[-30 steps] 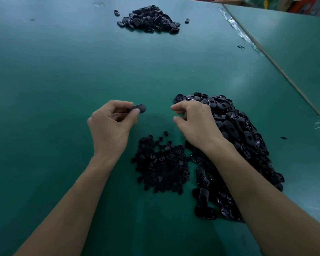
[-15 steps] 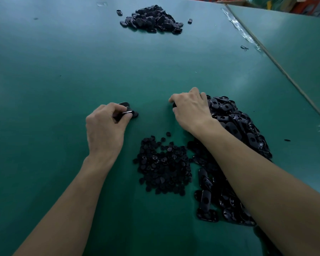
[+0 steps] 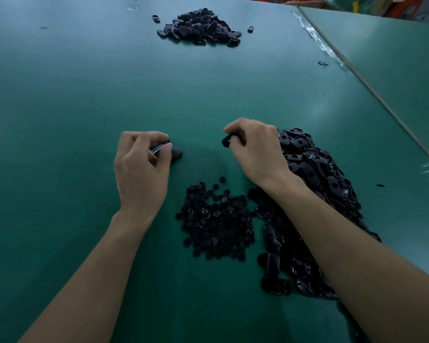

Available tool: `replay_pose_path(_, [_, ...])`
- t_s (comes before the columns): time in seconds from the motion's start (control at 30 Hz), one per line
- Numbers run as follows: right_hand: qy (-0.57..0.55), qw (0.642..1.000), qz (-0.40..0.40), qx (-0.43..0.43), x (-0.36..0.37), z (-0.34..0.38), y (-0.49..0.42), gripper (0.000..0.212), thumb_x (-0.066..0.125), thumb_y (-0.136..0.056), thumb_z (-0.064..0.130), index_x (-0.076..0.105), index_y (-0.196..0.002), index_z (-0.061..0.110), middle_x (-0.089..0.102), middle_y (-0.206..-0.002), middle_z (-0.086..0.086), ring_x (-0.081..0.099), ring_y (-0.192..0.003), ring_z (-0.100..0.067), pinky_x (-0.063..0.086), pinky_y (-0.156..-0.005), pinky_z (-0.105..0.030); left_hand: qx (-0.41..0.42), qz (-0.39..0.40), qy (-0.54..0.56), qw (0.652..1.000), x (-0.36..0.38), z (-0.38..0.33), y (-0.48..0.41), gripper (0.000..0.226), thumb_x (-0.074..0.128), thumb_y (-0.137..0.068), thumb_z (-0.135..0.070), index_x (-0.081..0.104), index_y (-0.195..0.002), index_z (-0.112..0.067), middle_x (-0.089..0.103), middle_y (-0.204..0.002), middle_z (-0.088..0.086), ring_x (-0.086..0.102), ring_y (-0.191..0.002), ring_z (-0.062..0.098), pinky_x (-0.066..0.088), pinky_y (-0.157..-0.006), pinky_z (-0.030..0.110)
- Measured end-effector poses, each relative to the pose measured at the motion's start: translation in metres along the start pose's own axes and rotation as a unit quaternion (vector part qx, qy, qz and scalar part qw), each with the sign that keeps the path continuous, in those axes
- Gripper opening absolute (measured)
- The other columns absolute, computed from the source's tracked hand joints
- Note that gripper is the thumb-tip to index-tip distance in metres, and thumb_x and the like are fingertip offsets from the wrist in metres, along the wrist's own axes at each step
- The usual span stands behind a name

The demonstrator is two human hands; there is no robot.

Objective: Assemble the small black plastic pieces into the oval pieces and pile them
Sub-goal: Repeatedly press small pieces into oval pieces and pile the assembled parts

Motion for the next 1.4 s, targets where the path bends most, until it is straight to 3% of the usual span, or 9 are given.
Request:
replay_pose_path(0.13, [-0.326,0.936,0.076,0.109,0.0,-0.002,0.016,0.018,0.07,-0.09,0.003,0.071,-0.102,0.015,0.075,-0.084,0.0,0.071,-0.076,-0.009,0.051,-0.069,-0.015,-0.022,0.08,0.144,0.986,0.014,-0.024,0.012,0.002,0.07,-0.092,-0.028,0.07,-0.093,-0.03,0.071,-0.078,-0.01,0.066,-0.061,0.008,0.05,-0.059,0.017])
replay_pose_path(0.27, [-0.47,0.865,0.105,0.142,0.002,0.0,0.03,0.012,0.069,-0.09,0.0,0.07,-0.096,0.011,0.075,-0.079,-0.004,0.071,-0.071,-0.012,0.052,-0.062,-0.019,-0.118,0.151,0.277,0.941,0.03,-0.032,0.025,0.012,0.072,-0.092,-0.018,0.069,-0.095,-0.029,0.074,-0.077,-0.004,0.069,-0.056,0.012,0.048,-0.044,0.019])
replay_pose_path(0.4, [-0.468,0.865,0.113,0.145,0.003,-0.001,0.037,0.008,0.07,-0.09,0.003,0.07,-0.094,0.009,0.077,-0.08,-0.005,0.073,-0.071,-0.015,0.053,-0.061,-0.019,-0.141,0.156,0.315,0.925,0.03,-0.03,0.026,0.008,0.073,-0.092,-0.013,0.072,-0.097,-0.018,0.076,-0.08,-0.003,0.068,-0.061,0.008,0.053,-0.051,0.021])
replay_pose_path(0.67, [-0.316,0.935,0.095,0.131,0.005,-0.002,0.041,0.006,0.079,-0.086,0.018,0.075,-0.087,0.022,0.074,-0.075,0.001,0.069,-0.068,-0.01,0.055,-0.07,-0.025,-0.144,0.14,0.344,0.917,0.028,-0.028,0.024,0.012,0.074,-0.09,-0.011,0.072,-0.096,-0.021,0.076,-0.081,-0.003,0.07,-0.07,0.01,0.054,-0.057,0.021])
replay_pose_path(0.8, [-0.386,0.901,0.119,0.157,0.01,0.004,0.045,0.007,0.075,-0.089,0.01,0.07,-0.088,0.015,0.074,-0.072,0.001,0.069,-0.064,-0.01,0.049,-0.057,-0.017,-0.155,0.123,0.352,0.915,0.026,-0.024,0.021,0.026,0.08,-0.08,-0.029,0.069,-0.104,-0.03,0.076,-0.086,-0.002,0.07,-0.078,0.01,0.057,-0.071,0.027])
replay_pose_path(0.93, [-0.5,0.835,0.145,0.175,0.018,0.013,0.052,0.007,0.067,-0.092,0.001,0.069,-0.094,0.008,0.076,-0.081,-0.007,0.071,-0.069,-0.015,0.053,-0.061,-0.02,-0.166,0.168,0.409,0.882,0.028,-0.025,0.02,0.033,0.079,-0.083,-0.011,0.068,-0.111,-0.025,0.078,-0.092,0.002,0.074,-0.082,0.013,0.058,-0.073,0.024])
replay_pose_path(1.0, [-0.477,0.849,0.147,0.174,0.018,0.013,0.053,0.01,0.066,-0.093,0.001,0.072,-0.095,0.009,0.077,-0.082,-0.009,0.071,-0.069,-0.016,0.054,-0.06,-0.021,-0.165,0.174,0.4,0.885,0.029,-0.024,0.02,0.03,0.076,-0.086,-0.005,0.069,-0.109,-0.022,0.078,-0.088,0.002,0.075,-0.079,0.015,0.059,-0.072,0.026])
replay_pose_path(1.17, [-0.18,0.971,0.12,0.097,0.008,0.003,0.05,0.01,0.072,-0.091,0.017,0.077,-0.099,0.016,0.074,-0.076,0.006,0.069,-0.064,-0.001,0.054,-0.065,-0.014,-0.168,0.145,0.381,0.898,0.028,-0.02,0.019,0.025,0.07,-0.091,-0.001,0.071,-0.106,-0.022,0.076,-0.085,0.001,0.075,-0.077,0.019,0.06,-0.068,0.026])
replay_pose_path(1.4, [0.015,0.975,0.218,0.037,0.012,0.007,0.052,0.011,0.072,-0.089,0.029,0.076,-0.099,0.026,0.069,-0.089,0.007,0.066,-0.085,-0.013,0.057,-0.083,-0.037,-0.146,0.133,0.353,0.915,0.028,-0.022,0.017,0.031,0.059,-0.097,0.002,0.07,-0.109,-0.025,0.075,-0.09,-0.011,0.072,-0.081,0.009,0.058,-0.068,0.021])
Point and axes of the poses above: each hand's wrist, its own y-axis away from the middle knuckle, its own x-axis out of the palm, z = x × y, the point moved 4 cm from there along -y, towards the middle knuckle
